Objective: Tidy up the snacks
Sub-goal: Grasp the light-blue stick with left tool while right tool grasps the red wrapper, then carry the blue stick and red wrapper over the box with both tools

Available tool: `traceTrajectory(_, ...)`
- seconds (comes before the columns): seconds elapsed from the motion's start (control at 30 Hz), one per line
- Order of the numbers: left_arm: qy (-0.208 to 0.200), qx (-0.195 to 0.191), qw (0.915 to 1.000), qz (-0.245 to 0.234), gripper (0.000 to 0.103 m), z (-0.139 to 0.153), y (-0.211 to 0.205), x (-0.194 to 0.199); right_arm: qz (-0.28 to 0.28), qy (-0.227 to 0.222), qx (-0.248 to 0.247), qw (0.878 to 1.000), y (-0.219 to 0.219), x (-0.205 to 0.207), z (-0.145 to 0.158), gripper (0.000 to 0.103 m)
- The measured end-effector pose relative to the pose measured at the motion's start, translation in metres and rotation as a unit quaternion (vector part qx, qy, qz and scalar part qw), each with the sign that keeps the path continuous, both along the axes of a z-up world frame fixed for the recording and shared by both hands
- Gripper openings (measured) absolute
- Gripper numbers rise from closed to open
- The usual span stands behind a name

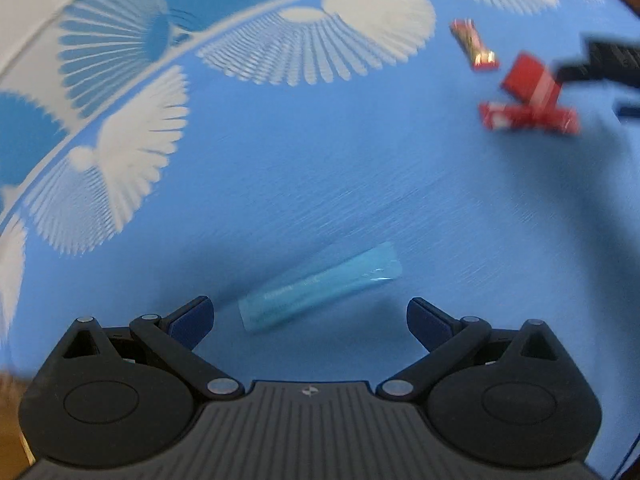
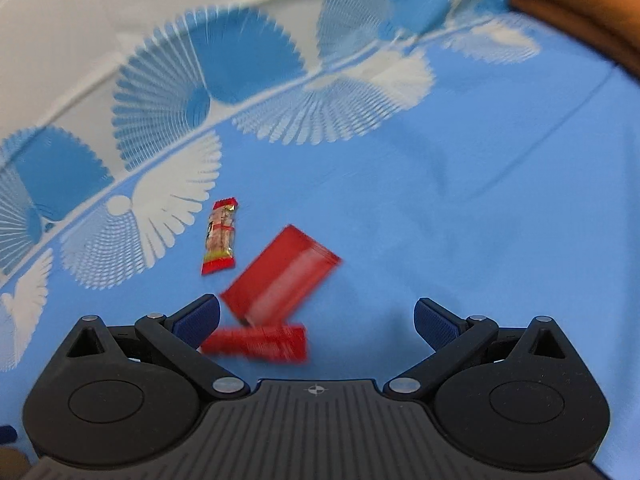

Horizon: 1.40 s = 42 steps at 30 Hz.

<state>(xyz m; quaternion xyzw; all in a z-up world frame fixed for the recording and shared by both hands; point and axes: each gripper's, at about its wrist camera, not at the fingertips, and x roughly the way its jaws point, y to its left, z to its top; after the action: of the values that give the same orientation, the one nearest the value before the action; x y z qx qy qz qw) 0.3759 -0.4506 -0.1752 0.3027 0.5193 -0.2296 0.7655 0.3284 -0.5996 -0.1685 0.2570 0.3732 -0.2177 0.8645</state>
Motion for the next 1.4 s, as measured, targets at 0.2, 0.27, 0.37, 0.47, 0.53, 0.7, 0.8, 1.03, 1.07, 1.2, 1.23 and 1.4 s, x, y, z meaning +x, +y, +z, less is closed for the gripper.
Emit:
traceTrajectory(0.2,0.078,-0.029,0.9964,-0.014,0.103,-0.028,0.012,0.038,0.010,0.043,-0.089,0.995,0.020,0.053,-0.029,0.103)
traceTrajectory(0.27,0.086,-0.037,0.9956,-0.010,0.103,-0.029,0.014,0.043,0.008,0.034,-0.098,0.995,0.025,0.055,-0.031,0.103)
traceTrajectory(0.37,0.067,-0.032,0.9969,-0.026,0.103,-0.028,0.013,0.037,0.006,0.030,-0.114,0.993,0.028,0.055,-0.033,0.103)
traceTrajectory(0.47,0.055,-0.057,0.9960,-0.042,0.055,-0.015,0.014,0.024,0.024,0.027,-0.118,0.992,0.030,0.047,-0.029,0.082)
traceTrajectory(0.53,0.052,-0.059,0.9958,-0.047,0.017,-0.007,0.015,0.019,0.042,0.022,-0.138,0.989,0.037,0.039,-0.021,0.053)
traceTrajectory(0.7,0.048,-0.069,0.9962,-0.021,0.014,0.004,0.022,0.009,0.029,0.025,-0.124,0.992,0.032,0.022,-0.014,0.045)
traceTrajectory(0.8,0.043,-0.088,0.9950,-0.016,0.014,0.027,0.030,-0.007,0.028,-0.007,-0.115,0.993,0.034,0.000,0.004,0.045)
traceTrajectory(1.03,0.054,-0.142,0.9884,-0.006,0.015,0.071,0.051,-0.062,0.047,-0.047,-0.047,0.997,0.057,-0.073,0.043,0.045)
traceTrajectory(1.07,0.057,-0.146,0.9876,-0.005,0.015,0.076,0.055,-0.073,0.051,-0.044,-0.039,0.997,0.064,-0.083,0.045,0.045)
traceTrajectory(1.2,0.054,-0.160,0.9857,0.007,0.015,0.098,0.077,-0.120,0.065,-0.056,-0.023,0.996,0.102,-0.136,0.060,0.045)
traceTrajectory(1.23,0.051,-0.164,0.9850,0.010,0.015,0.104,0.084,-0.130,0.067,-0.063,-0.018,0.996,0.113,-0.150,0.066,0.045)
traceTrajectory(1.4,0.032,-0.192,0.9803,0.031,0.015,0.144,0.127,-0.184,0.083,-0.085,-0.003,0.993,0.159,-0.208,0.094,0.045)
